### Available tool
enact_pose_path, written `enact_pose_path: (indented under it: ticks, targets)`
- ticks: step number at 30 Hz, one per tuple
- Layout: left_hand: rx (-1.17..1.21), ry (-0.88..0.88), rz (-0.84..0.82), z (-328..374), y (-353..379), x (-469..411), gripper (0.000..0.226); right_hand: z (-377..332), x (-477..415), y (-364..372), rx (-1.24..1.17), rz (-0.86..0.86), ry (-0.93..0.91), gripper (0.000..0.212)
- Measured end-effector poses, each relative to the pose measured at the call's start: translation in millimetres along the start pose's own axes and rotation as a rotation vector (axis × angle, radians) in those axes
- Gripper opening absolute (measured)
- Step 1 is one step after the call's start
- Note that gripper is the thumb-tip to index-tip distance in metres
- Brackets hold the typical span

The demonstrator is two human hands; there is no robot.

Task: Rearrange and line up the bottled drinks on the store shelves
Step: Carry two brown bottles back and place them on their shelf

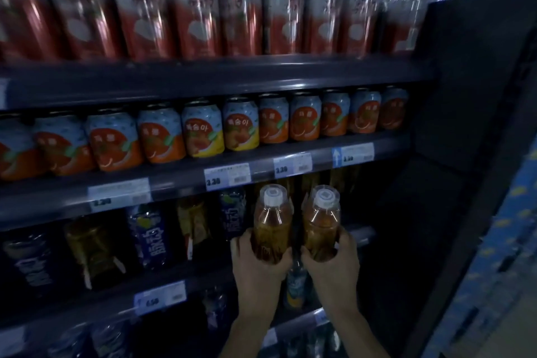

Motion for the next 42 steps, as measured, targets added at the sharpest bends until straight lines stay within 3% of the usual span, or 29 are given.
enact_pose_path:
  ticks: [7, 24, 31, 42]
  targets:
    - [-0.016, -0.013, 0.037, -3, 42, -14, 0.08, 19, -45, 11, -0.043, -0.023, 0.01, 0.066]
    - [-0.062, -0.054, 0.036, -15, 102, -34, 0.068, 51, -97, 26, -0.048, -0.001, -0.052, 0.07]
    - [-0.083, -0.17, 0.014, -27, 123, -42, 0.095, 58, -121, 31, 0.029, -0.021, -0.099, 0.066]
    - [-0.106, -0.167, 0.042, -33, 133, -35, 0.094, 75, -134, 37, 0.074, -0.105, -0.083, 0.075]
Point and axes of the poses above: each hand's wrist, its own x-axis away from the middle knuckle, its own y-axis out of the palm, z = x × y, the point moved 8 cm from there along -x, towards the middle knuckle, and after that the axes turned 7 degrees about z, right-handed, at the moved point
